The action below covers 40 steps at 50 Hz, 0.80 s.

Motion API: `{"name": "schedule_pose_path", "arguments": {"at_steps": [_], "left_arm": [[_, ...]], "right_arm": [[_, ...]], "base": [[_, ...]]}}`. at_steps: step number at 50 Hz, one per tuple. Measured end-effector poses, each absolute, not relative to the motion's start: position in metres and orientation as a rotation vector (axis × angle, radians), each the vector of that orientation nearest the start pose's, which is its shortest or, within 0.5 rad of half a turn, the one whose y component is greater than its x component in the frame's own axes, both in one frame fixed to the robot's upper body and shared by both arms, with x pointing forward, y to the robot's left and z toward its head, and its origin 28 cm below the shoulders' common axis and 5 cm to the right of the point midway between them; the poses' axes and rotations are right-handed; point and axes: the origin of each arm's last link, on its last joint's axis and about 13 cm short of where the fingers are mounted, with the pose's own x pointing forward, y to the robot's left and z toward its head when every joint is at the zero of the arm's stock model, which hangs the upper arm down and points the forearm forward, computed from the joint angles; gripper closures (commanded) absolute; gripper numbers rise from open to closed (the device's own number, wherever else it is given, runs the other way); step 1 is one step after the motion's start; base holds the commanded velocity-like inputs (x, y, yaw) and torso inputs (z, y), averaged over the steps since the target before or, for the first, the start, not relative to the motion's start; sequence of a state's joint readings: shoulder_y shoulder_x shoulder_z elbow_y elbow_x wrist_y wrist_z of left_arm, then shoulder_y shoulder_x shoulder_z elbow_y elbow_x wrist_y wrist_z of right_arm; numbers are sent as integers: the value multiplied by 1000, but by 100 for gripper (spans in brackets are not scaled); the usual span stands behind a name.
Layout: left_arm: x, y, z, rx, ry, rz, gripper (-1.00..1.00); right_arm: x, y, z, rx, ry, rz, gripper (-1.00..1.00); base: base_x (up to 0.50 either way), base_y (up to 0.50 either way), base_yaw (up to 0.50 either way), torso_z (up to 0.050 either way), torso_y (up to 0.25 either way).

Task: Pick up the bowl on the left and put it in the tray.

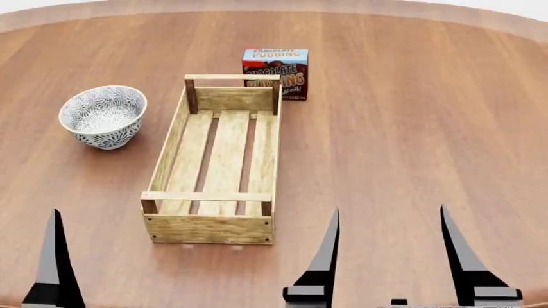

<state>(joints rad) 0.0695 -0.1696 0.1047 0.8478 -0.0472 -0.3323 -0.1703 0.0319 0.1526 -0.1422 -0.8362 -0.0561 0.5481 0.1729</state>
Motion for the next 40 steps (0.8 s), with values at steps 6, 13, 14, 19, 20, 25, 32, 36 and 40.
{"name": "schedule_pose_path", "arguments": {"at_steps": [6,13,14,19,20,25,32,36,40], "left_arm": [[164,205,150,55,-443,-6,-100],[163,205,152,56,-449,-5,-100],[163,205,152,56,-449,-5,-100],[162,205,153,56,-452,-5,-100],[162,205,153,56,-452,-5,-100],[162,205,154,56,-454,-5,-100],[162,205,154,56,-456,-4,-100],[162,205,154,56,-457,-4,-100],[162,206,154,55,-458,-3,-100]], "right_arm": [[180,-95,149,-150,-327,-45,-100],[180,-95,149,-149,-327,-42,-100],[180,-95,149,-149,-327,-42,-100],[180,-96,149,-147,-325,-42,-100],[180,-96,149,-147,-324,-42,-100],[180,-96,149,-146,-322,-43,-100],[180,-96,149,-147,-320,-43,-100],[180,-96,149,-147,-319,-44,-100],[180,-96,149,-147,-319,-45,-100]], "base": [[367,0,0,0,0],[500,0,0,0,0],[500,0,0,0,0],[500,0,0,0,0],[500,0,0,0,0],[500,0,0,0,0],[500,0,0,0,0],[500,0,0,0,0],[500,0,0,0,0]]}}
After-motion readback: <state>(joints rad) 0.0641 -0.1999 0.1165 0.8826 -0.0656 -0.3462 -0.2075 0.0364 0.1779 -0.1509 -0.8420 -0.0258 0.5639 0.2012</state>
